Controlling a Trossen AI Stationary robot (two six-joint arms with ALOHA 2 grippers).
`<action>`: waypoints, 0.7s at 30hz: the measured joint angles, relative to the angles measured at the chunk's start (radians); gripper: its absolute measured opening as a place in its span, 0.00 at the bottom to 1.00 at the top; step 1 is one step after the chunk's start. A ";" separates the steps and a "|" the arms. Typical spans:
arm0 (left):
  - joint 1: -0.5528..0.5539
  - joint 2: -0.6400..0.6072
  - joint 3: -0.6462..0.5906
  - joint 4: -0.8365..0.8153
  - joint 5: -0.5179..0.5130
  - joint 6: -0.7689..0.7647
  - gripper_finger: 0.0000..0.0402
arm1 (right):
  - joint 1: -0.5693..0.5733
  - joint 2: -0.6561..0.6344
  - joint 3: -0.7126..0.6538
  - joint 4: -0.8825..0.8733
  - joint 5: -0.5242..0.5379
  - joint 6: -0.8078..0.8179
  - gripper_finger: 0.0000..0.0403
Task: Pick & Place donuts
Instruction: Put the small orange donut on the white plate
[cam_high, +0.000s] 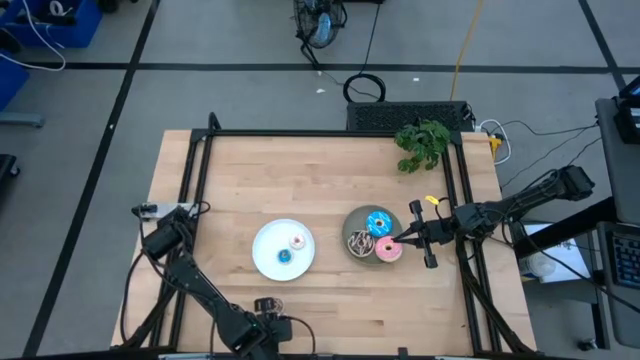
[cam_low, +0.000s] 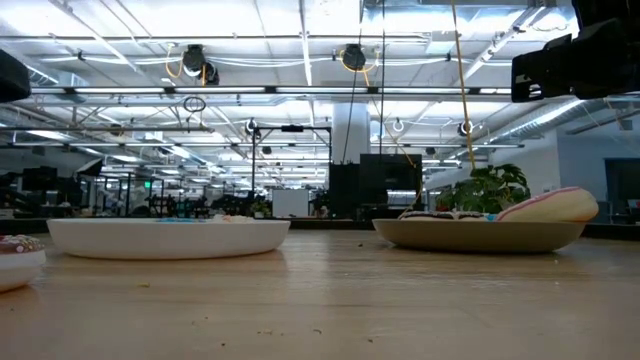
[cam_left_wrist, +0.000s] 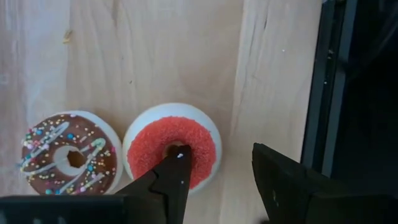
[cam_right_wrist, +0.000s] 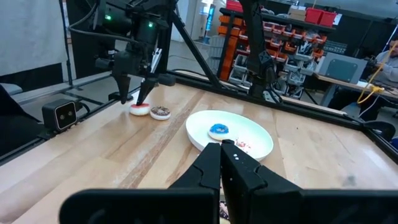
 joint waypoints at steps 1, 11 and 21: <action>0.002 0.000 0.000 0.001 0.004 0.007 0.44 | 0.000 0.000 0.000 0.000 0.000 0.000 0.00; 0.004 -0.010 0.036 -0.069 -0.023 0.027 0.44 | 0.000 0.000 0.000 0.003 0.000 -0.002 0.00; 0.004 -0.011 0.007 -0.055 -0.030 0.019 0.44 | 0.000 0.000 0.000 0.003 0.000 -0.003 0.00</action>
